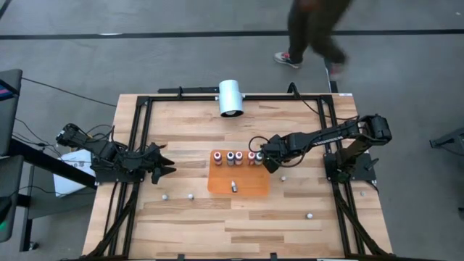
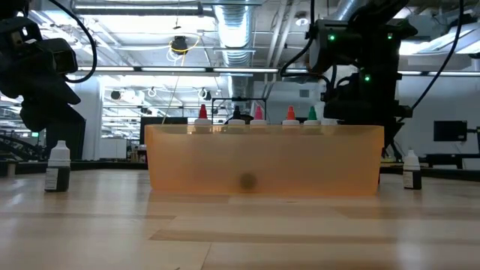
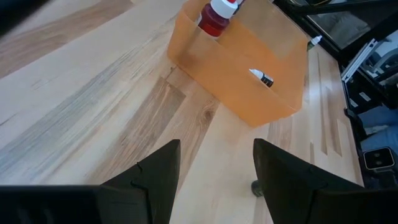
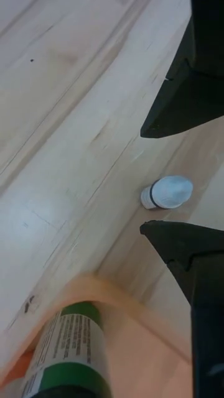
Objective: Pick & Place food coloring
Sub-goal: Put the small brown food coloring into the orange bin
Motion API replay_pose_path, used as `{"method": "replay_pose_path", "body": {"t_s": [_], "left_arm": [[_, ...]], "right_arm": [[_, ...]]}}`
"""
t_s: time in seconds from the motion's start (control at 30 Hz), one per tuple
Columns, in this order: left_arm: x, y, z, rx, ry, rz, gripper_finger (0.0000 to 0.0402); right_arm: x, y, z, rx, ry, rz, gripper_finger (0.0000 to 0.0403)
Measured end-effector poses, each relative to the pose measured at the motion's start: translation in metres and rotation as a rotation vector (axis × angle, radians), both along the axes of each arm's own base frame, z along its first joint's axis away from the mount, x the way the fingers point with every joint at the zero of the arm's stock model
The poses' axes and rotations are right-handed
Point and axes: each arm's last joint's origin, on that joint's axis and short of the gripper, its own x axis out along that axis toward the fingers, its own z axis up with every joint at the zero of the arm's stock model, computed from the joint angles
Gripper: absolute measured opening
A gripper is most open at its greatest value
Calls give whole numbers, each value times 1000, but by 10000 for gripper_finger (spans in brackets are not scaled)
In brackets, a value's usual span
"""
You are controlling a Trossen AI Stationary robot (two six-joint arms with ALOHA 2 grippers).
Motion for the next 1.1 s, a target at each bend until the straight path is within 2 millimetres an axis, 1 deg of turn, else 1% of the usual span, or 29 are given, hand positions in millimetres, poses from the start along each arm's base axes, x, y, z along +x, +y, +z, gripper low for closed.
{"method": "replay_pose_path", "body": {"t_s": [0.4,0.77,0.93,1.1], "left_arm": [[0,0,0,1,0,0,194],[0,0,0,1,-1,0,194],[0,0,0,1,-1,0,194],[0,0,0,1,-1,1,194]], "right_arm": [[-2,1,0,4,20,2,218],[-2,1,0,9,16,3,176],[-2,1,0,22,16,6,173],[-8,2,-14,55,3,-10,182]]}}
